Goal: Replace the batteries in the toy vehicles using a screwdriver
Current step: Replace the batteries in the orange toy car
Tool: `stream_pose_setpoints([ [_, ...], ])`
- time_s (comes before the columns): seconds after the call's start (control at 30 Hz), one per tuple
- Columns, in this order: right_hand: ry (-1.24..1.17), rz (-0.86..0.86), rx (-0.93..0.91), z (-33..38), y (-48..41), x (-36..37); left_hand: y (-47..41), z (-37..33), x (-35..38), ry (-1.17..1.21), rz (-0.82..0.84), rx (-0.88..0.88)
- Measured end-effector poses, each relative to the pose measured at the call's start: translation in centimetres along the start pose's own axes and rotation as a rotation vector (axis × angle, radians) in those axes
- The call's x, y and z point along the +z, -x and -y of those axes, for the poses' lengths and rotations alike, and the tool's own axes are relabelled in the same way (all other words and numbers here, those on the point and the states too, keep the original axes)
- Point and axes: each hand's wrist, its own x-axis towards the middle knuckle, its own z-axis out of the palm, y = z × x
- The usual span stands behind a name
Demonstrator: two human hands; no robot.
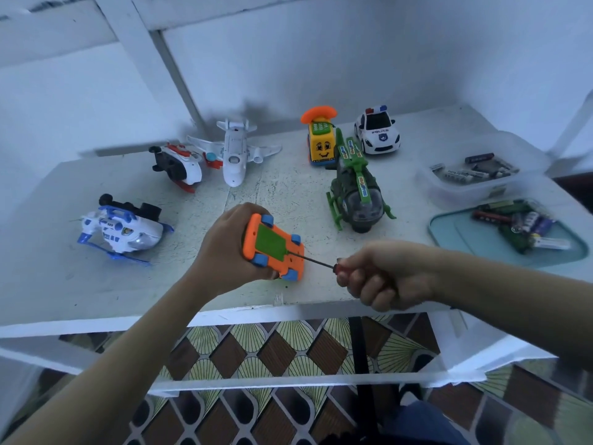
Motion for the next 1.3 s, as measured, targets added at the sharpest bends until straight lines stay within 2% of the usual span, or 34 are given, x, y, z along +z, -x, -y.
stream_pose_setpoints([
  [0.07,-0.183,0.147,0.070,0.0,0.2,0.0,0.1,0.1,0.1,0.003,-0.004,0.010],
  [0.1,-0.178,0.157,0.064,0.0,0.4,0.1,0.2,0.1,0.1,0.000,-0.002,0.012],
  [0.17,0.000,0.080,-0.003,0.0,0.5,0.4,0.2,0.6,0.2,-0.018,0.003,0.006],
  [0.27,0.427,-0.119,-0.197,-0.2,0.7,0.8,0.2,1.5,0.5,-0.037,0.010,-0.024],
  [0.33,0.652,-0.304,-0.415,-0.6,0.6,0.5,0.3,1.9,0.5,-0.006,0.011,-0.035],
  [0.4,0.919,-0.505,-0.751,-1.0,0.6,-0.1,0.4,1.7,0.5,0.025,0.005,-0.026],
  [0.5,1.590,-0.907,-1.293,-1.0,0.1,-1.5,0.5,1.2,0.4,0.064,-0.002,-0.001],
  [0.57,1.760,-0.984,-1.502,-0.6,-0.4,-1.7,0.6,0.7,0.3,0.086,-0.006,0.016],
  [0.63,1.803,-0.969,-1.614,-0.2,-0.7,-1.7,0.6,0.3,0.3,0.100,-0.003,0.035],
  [0.7,1.795,-0.926,-1.580,0.2,-0.5,-1.6,0.5,0.2,0.4,0.096,-0.008,0.032],
  [0.87,1.553,-0.828,-1.297,0.1,-0.3,-1.4,0.3,1.0,0.8,0.005,-0.039,-0.013],
  [1.0,1.326,-0.725,-0.916,0.5,0.1,-1.0,0.5,0.0,0.5,0.035,-0.054,0.012],
  [1.2,0.537,-0.347,-0.399,-0.4,-0.7,-1.0,0.9,-0.4,0.3,0.023,-0.099,0.037],
  [1.3,0.124,-0.062,-0.131,-1.6,-1.2,-1.2,1.2,-0.5,0.4,0.009,-0.112,0.046],
])
